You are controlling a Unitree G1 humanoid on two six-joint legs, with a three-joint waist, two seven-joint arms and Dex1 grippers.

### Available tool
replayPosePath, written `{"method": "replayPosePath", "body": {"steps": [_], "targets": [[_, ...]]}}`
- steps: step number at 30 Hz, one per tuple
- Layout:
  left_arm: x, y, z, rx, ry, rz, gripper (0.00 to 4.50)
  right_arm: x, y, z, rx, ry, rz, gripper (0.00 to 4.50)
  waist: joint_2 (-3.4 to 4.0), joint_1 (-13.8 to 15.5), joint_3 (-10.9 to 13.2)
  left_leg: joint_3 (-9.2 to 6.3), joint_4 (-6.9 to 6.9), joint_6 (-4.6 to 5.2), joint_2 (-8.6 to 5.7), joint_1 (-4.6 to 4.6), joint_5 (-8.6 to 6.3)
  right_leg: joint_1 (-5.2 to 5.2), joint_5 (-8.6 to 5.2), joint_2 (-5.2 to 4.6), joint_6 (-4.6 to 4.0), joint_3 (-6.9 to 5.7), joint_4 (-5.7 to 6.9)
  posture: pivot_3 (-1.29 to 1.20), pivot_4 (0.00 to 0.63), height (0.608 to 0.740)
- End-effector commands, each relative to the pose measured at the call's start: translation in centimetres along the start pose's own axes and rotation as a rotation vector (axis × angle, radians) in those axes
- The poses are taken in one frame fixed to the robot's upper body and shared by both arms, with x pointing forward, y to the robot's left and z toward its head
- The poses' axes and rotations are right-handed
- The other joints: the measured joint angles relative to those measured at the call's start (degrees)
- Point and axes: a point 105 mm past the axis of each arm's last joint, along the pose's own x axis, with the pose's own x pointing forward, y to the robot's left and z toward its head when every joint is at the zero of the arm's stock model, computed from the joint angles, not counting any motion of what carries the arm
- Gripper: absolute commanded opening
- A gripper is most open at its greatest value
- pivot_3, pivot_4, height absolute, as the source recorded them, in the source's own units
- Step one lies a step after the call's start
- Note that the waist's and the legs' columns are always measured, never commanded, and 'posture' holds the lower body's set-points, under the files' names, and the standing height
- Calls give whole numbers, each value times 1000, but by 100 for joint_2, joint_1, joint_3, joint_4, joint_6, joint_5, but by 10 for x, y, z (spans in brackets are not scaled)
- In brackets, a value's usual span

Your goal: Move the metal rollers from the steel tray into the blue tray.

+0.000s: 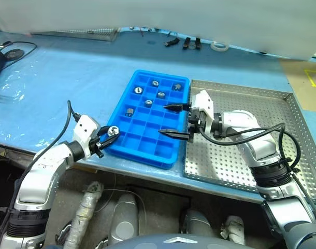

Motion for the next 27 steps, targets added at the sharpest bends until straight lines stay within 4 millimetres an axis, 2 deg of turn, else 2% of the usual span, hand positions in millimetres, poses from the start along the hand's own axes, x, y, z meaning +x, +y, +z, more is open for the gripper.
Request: {"method": "replayPosePath", "body": {"steps": [1,2,3,9,10,23,27], "targets": [[2,-1,-3,12,8,-7,1671,-1,1,6,-39,-27,5,4500,0,17,-1,0,0,-1,0,-1,1,-2,0,1,0,2,1,333,150,740],[4,0,-4,14,10,-8,1671,-2,2,4,-38,-27,1,4500,0,21,-1,1,0,-1,0,0,1,-2,0,1,0,3,2,321,150,740],[5,-1,-4,19,11,-17,2391,-2,2,3,-40,-24,-3,4500,0,21,-1,1,0,-1,-1,0,1,-2,0,2,0,3,2,321,150,740],[6,-1,-4,14,10,-32,4259,-5,3,3,-42,-25,-23,4500,0,13,-2,1,2,-1,-2,2,1,-1,1,5,0,7,6,295,150,740],[6,-1,-4,12,8,-33,4453,-4,3,3,-42,-26,-24,4500,-1,4,-2,2,3,-1,-3,2,1,-2,1,6,0,9,6,290,150,740],[21,2,19,27,-65,-127,4453,-11,1,16,-46,-33,-86,4500,-1,-8,-3,3,7,-8,5,2,6,-10,3,23,-4,18,16,185,150,740],[46,11,38,69,-106,-185,4453,-25,-5,16,-56,-16,-176,4500,-1,-27,-2,3,7,-21,7,1,15,-13,4,25,-5,24,27,93,150,740]]}}
